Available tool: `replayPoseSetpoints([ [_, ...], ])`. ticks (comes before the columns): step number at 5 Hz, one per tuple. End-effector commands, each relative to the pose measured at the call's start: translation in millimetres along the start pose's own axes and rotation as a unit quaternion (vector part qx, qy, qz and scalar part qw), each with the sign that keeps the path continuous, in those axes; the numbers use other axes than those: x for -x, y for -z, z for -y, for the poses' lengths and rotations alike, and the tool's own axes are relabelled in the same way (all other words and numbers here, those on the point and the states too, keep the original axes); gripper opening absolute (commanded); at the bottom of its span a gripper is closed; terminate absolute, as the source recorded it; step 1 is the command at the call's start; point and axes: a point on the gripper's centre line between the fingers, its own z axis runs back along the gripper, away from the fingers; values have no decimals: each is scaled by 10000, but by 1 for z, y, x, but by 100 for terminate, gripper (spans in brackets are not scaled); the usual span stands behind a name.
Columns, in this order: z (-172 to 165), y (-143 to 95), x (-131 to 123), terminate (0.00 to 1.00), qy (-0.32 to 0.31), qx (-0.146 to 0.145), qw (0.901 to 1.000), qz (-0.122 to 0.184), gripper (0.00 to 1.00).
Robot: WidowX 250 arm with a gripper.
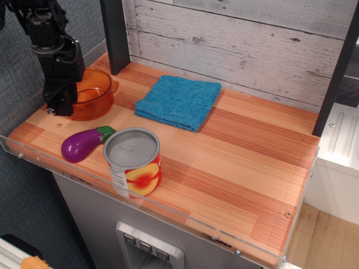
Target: Set the orange pot on top of the blue cloth.
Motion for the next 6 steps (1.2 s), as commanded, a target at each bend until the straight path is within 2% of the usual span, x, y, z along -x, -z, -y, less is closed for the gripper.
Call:
replayPoseSetpoints([
  [1, -5, -12, 3, 0, -214, -237, 9995, -59, 0],
  [3, -8, -46, -9, 0, -544, -556, 9969, 139, 0],
  [4, -7, -58, -30, 0, -355, -593, 9974, 198, 0],
  [6, -1, -75, -86, 0, 176, -564, 9959, 690, 0],
])
